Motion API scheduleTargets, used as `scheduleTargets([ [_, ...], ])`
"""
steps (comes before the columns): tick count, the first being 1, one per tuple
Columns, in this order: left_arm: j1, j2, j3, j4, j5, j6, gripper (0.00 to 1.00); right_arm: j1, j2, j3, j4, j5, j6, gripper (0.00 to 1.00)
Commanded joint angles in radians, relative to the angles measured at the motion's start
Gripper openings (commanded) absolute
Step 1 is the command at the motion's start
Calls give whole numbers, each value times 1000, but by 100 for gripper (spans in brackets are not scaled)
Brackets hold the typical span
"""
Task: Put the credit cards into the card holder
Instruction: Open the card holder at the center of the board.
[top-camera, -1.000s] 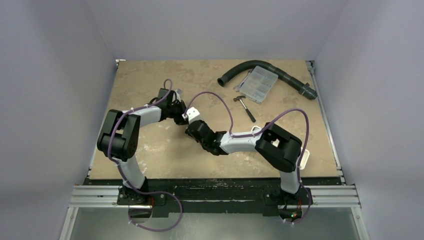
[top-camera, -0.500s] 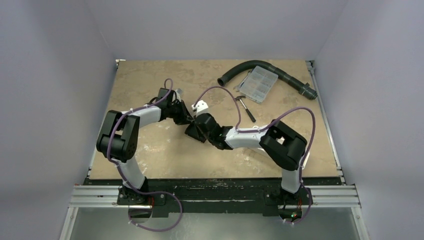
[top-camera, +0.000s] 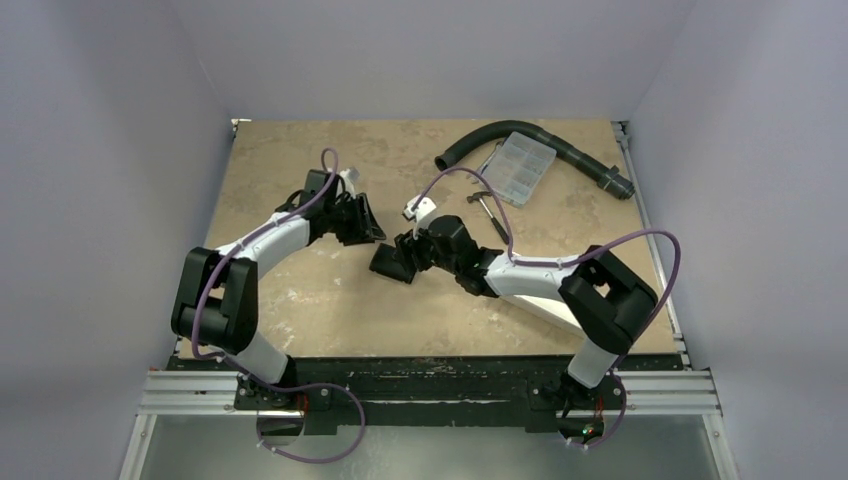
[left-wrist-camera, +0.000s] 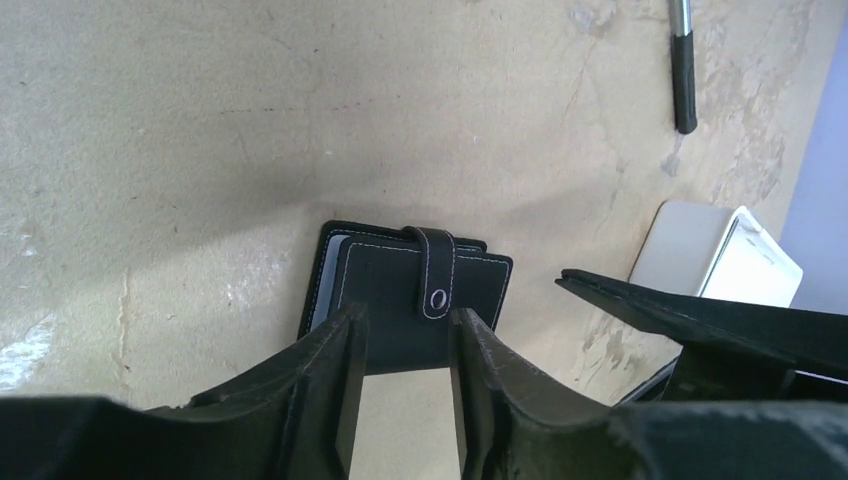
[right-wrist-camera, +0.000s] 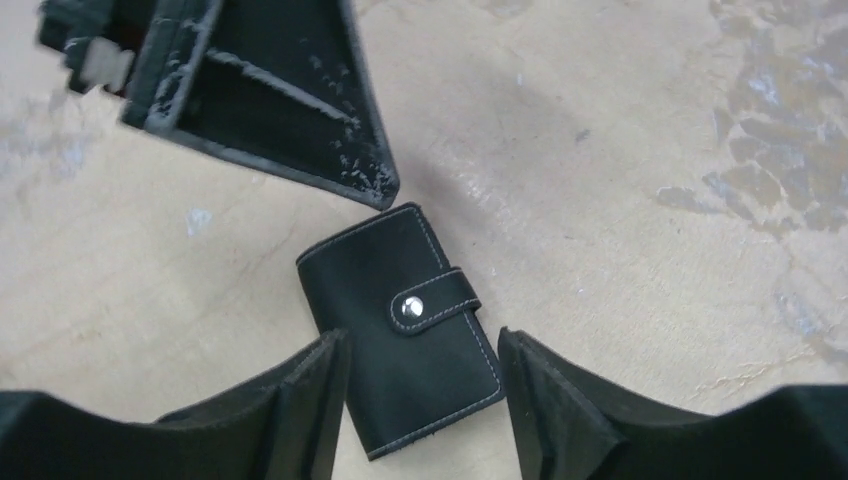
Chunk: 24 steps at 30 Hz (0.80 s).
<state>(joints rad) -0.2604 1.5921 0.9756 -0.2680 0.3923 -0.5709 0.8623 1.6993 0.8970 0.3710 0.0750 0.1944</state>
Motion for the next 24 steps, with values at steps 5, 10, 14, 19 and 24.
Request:
scheduleTargets([
  [5,-49,45,-29,-25,13,100,15,4,0,-11,156,-150,-383,67],
  [10,-61,99,-18,-59,11,120,4,4,66,-20,209,-215,-526,62],
  [14,-65,122,-15,-69,-1,123,0,5,91,-46,273,-255,-597,55],
  [19,-65,156,-1,-98,-44,134,0,6,123,-63,320,-226,-629,53],
  [24,-66,174,4,-109,-64,142,0,7,155,-51,331,-172,-640,54],
])
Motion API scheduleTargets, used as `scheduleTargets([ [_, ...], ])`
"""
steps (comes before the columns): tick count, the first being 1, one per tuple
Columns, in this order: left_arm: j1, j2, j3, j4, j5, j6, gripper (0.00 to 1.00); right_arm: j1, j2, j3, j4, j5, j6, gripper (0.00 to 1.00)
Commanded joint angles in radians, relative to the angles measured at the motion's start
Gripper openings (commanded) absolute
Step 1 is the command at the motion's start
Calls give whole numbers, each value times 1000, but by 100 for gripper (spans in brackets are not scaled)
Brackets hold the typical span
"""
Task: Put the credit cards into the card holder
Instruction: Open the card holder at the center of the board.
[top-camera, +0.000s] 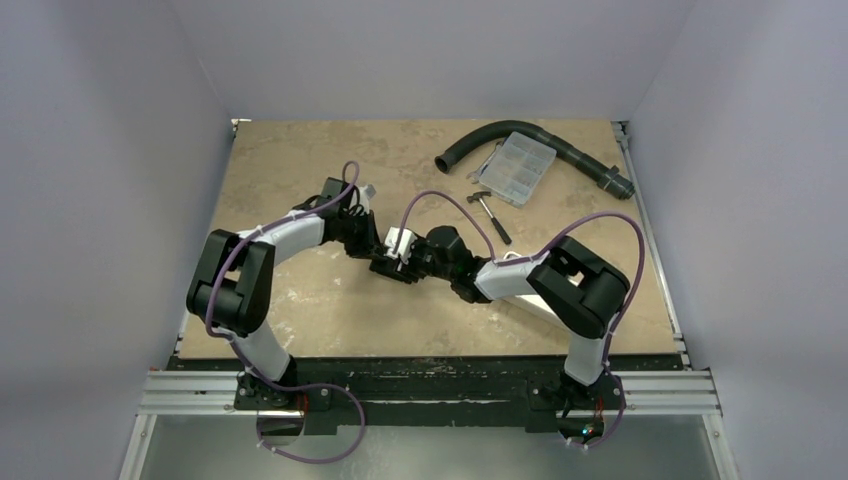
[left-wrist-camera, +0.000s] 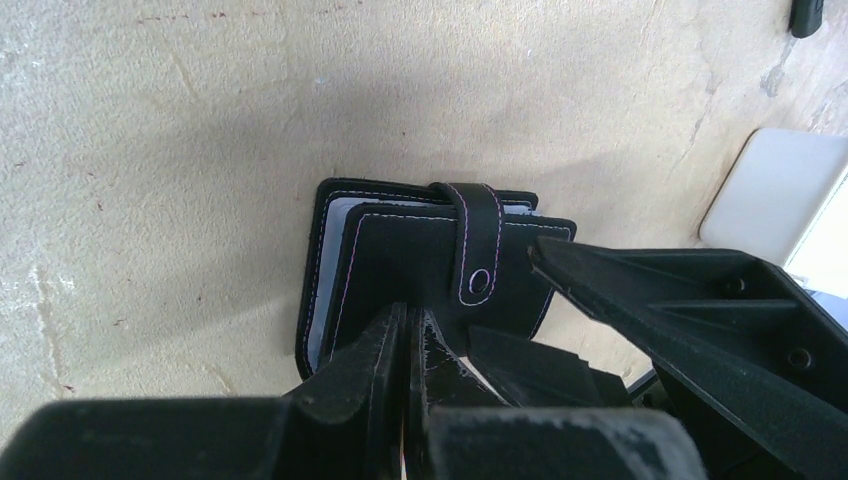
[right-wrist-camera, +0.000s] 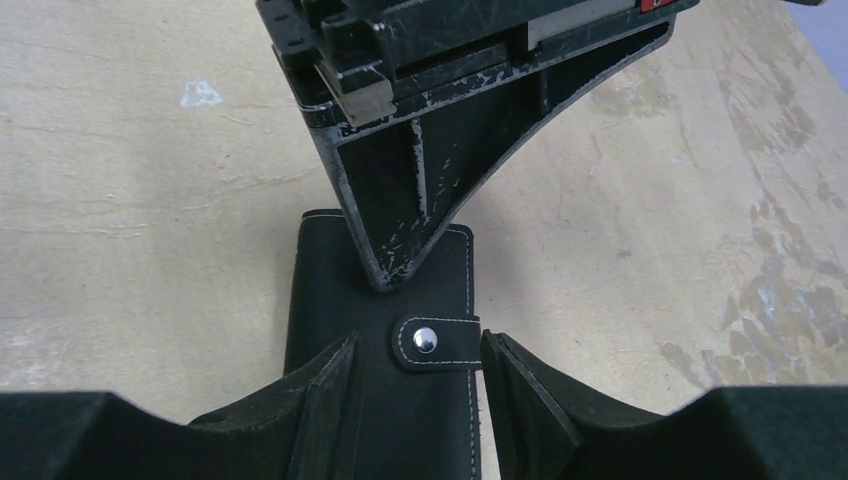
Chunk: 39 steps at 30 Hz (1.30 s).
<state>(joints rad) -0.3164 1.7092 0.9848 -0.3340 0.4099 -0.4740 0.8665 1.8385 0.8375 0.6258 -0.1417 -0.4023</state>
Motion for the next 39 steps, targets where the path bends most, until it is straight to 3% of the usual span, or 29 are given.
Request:
scheduleTargets([
  [1,-10,59,-6,-44,-84,46,0,6,27,16,72,73,-45,53],
  [4,-12,69,-6,-46,-83,50,0,13,49,29,76,163,-52,51],
  [9,-23,78,4,-63,-110,65,0,14,45,21,149,200,13,36],
  [20,-56,113,17,-92,-155,86,0,-2,96,123,119,293,142,0],
  [29,-59,137,22,-103,-173,93,0,-97,95,173,101,263,322,0],
  [35,-59,142,22,-106,-181,97,0,-210,146,324,-41,153,481,0],
  [39,-59,142,24,-106,-180,98,0,-233,181,469,-261,38,502,0],
])
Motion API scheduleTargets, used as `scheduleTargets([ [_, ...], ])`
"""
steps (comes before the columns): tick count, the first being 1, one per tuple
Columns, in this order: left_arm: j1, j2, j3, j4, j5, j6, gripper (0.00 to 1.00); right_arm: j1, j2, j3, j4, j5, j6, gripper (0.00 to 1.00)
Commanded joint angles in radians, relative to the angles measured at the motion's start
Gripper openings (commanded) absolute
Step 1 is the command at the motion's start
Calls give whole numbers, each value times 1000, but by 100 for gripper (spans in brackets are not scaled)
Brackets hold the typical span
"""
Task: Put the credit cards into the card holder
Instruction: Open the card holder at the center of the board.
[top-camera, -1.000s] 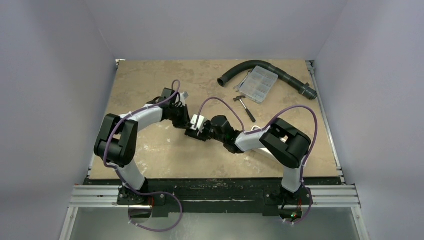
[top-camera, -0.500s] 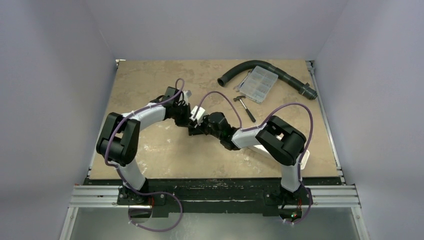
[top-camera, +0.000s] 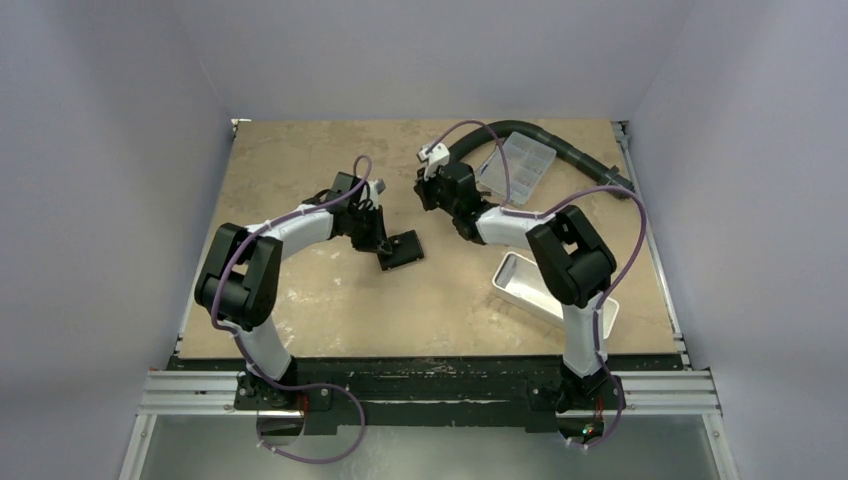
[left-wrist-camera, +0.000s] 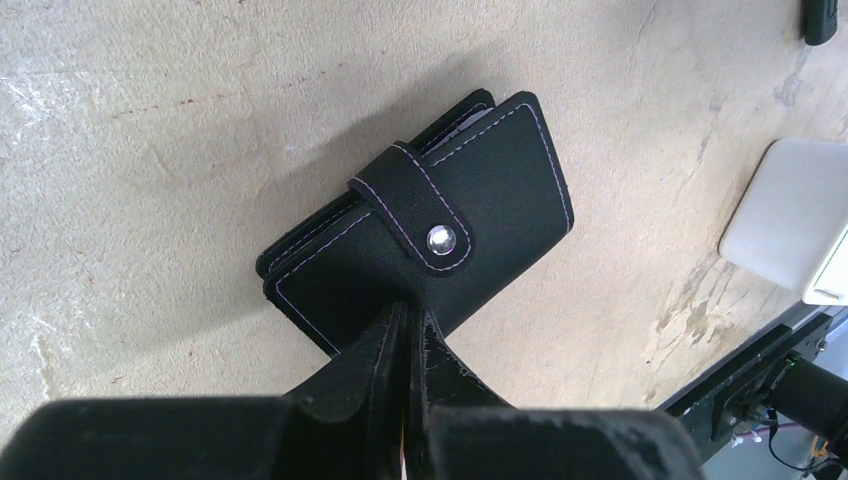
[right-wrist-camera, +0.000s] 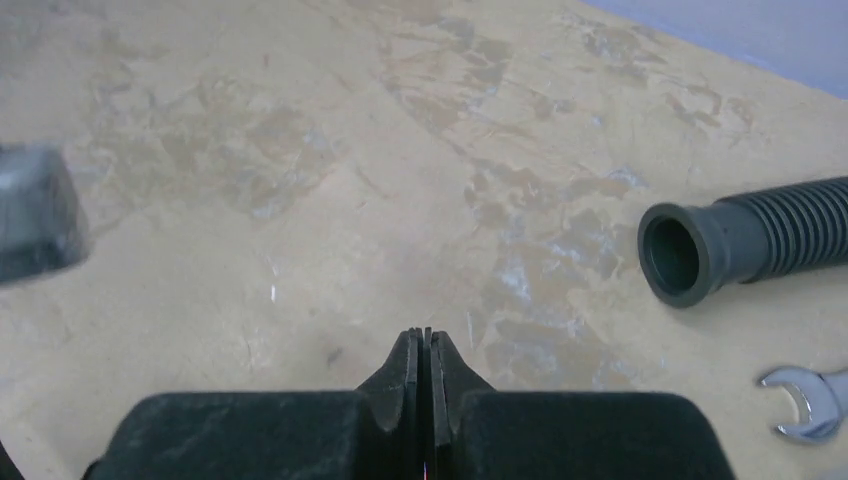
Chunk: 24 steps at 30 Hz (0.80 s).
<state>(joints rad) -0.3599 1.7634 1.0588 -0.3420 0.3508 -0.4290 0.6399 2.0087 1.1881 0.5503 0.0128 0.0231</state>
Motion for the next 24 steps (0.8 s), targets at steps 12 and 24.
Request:
scheduleTargets([
  [12,-16,3,-61,-51,-75,39,0,-24,17,57,-390,-389,372,43],
  [24,-14,-302,-187,40,-77,-76,61,54,-19,-307,78,-416,782,30],
])
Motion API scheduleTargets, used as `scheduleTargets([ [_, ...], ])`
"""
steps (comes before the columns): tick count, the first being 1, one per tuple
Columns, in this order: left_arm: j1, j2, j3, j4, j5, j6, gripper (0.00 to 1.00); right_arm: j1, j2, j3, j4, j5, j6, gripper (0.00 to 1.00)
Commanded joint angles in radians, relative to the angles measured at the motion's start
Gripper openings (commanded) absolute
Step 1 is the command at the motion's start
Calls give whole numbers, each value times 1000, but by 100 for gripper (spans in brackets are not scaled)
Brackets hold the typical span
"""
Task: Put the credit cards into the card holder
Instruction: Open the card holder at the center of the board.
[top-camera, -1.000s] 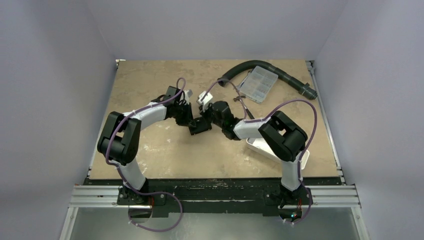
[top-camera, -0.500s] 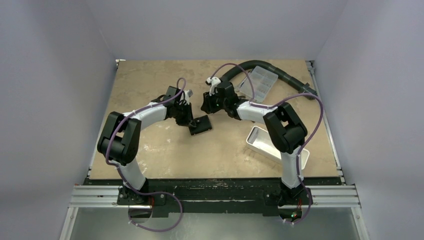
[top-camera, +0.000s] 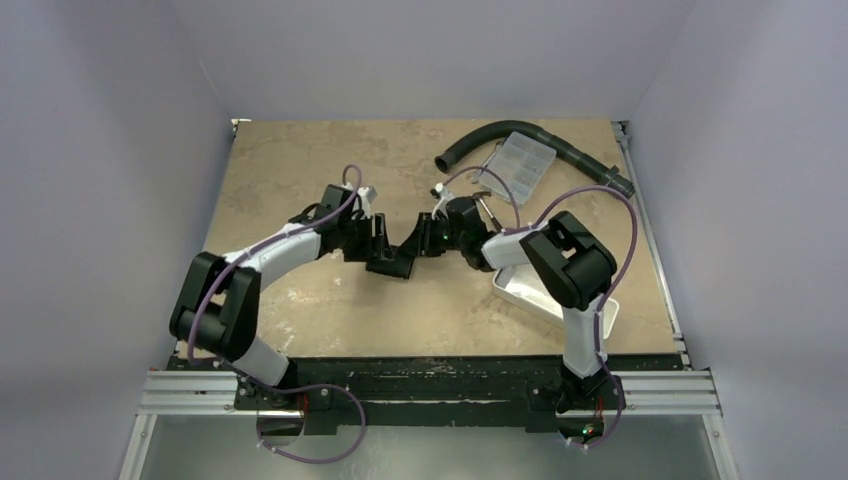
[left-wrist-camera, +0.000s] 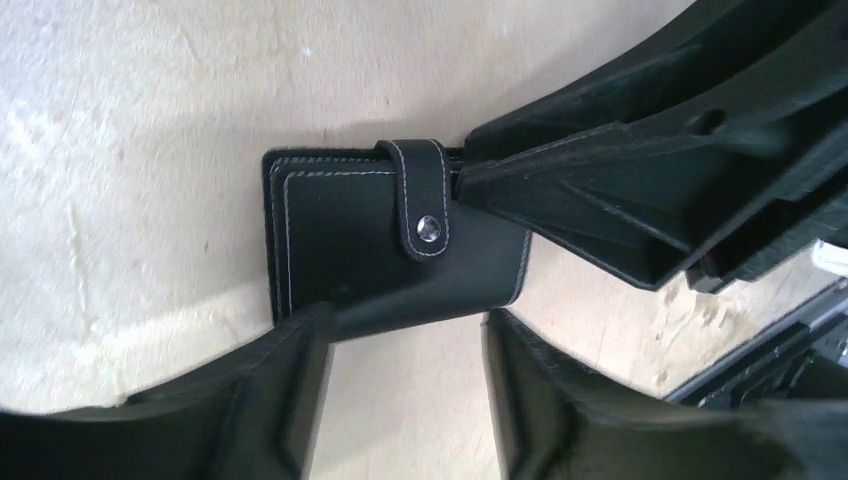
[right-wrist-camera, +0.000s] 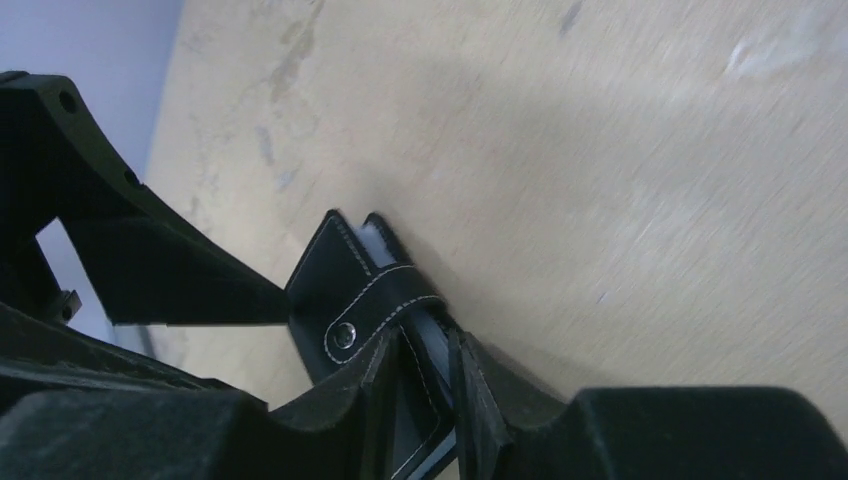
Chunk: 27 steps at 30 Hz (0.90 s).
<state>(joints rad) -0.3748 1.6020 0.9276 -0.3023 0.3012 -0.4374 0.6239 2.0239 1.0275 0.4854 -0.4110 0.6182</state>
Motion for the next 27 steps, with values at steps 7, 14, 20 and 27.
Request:
scheduleTargets([
  [7,1,-523,-195,-106,-96,-233,88,248,-82,-286,366,27,302,30],
  [14,1,-619,-249,-155,-154,-314,82,220,-195,-241,101,60,53,42],
  [20,1,-553,-256,-183,-165,-361,49,262,-391,-245,-86,273,-297,54],
  [27,1,-676,-313,-294,-225,-481,27,385,-577,-432,192,308,-584,77],
])
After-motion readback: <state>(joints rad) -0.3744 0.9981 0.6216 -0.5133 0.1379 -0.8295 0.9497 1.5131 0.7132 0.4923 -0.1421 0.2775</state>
